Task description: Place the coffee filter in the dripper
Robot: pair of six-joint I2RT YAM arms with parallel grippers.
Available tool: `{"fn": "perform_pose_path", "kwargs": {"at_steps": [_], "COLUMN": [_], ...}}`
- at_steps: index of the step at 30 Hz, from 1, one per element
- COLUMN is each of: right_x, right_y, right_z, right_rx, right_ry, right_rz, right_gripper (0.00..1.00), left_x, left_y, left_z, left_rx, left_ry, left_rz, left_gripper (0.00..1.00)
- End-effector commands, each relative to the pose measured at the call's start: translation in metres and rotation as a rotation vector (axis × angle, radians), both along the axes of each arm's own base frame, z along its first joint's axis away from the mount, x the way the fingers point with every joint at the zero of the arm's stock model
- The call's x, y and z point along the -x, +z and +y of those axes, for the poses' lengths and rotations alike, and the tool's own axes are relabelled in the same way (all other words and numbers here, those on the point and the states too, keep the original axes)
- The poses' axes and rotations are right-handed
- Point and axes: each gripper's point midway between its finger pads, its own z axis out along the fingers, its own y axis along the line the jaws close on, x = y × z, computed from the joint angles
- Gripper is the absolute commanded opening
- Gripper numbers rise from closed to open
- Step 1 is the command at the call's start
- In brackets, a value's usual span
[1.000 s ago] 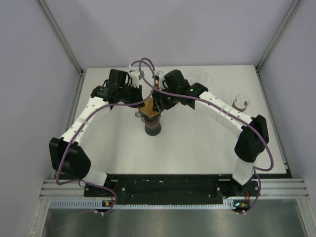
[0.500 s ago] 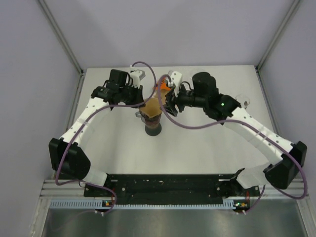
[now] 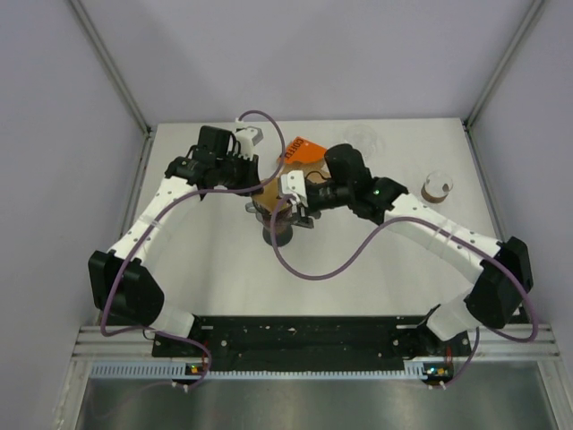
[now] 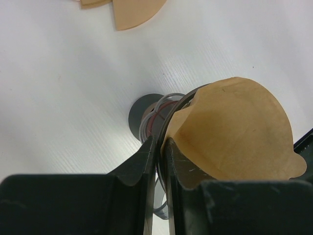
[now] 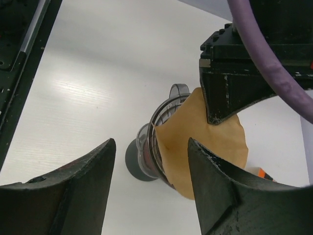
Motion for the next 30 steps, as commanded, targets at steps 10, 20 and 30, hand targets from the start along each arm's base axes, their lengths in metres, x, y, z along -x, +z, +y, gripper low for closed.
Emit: {"fn": "perform_pose_path", "kwargs": {"at_steps": [10,20,30], "right_x": [-0.014,-0.016,-0.021], "right_y": [-0.030,-0.055,-0.065], "right_z": [0.025,0.028,0.031], "right_rx": [0.217,0.346,0.409], "right_ry": [0.048,0.029,0.013], "right_rz": [-0.134,-0.174,-0.164], "right_gripper": [0.52,0.34,0.22], "left_x": [-0.004,-0.005,-0.005], "left_y": [0.013,0.011,0.011], "left_z": [0.001,0.000,0.001], "left_rx": [0.007,0.006,0.005], "left_ry": [-0.003,-0.004,-0.003], "left_rz": [-0.059,-0.054,-0.055], "left_gripper": [0.17,0.17,0.17]}}
